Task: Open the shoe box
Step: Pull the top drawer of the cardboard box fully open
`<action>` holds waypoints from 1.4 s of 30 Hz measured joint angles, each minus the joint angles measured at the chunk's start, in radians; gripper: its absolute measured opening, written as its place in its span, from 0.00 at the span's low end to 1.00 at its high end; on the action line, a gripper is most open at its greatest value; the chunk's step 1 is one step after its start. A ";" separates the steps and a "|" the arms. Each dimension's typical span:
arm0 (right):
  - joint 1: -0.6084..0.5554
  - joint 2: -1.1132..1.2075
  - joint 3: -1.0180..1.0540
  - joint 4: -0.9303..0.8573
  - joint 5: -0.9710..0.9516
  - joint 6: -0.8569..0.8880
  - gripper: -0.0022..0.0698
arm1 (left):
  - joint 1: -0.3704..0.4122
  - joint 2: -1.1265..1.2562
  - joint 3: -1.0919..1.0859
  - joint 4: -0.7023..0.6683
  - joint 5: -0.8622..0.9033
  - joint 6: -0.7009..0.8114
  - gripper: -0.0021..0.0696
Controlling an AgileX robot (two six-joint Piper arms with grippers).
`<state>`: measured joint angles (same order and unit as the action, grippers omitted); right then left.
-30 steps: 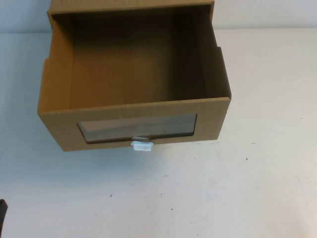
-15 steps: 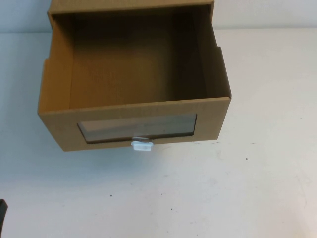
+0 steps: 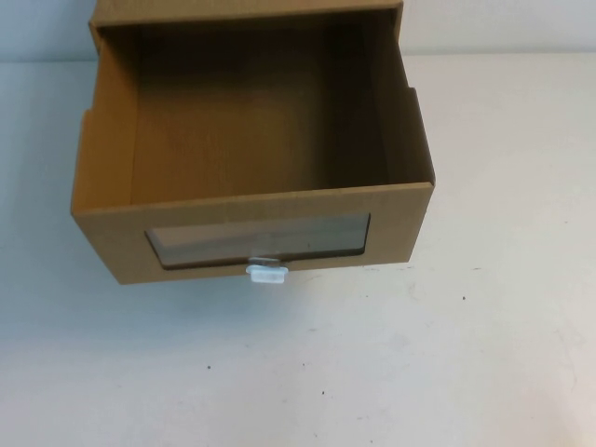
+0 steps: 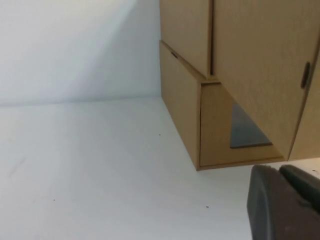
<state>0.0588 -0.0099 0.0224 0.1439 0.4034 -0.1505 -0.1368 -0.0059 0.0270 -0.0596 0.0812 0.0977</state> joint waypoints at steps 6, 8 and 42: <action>0.000 0.000 0.000 0.000 0.002 0.000 0.01 | 0.000 -0.004 0.000 0.060 0.081 -0.082 0.02; 0.000 -0.001 0.000 0.000 0.002 0.000 0.01 | 0.000 -0.004 0.000 0.065 0.128 -0.084 0.02; 0.000 -0.005 0.000 0.001 0.002 0.000 0.01 | 0.000 -0.006 0.000 0.081 0.304 -0.087 0.02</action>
<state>0.0588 -0.0145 0.0224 0.1446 0.4056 -0.1505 -0.1368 -0.0119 0.0270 0.0218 0.3853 0.0106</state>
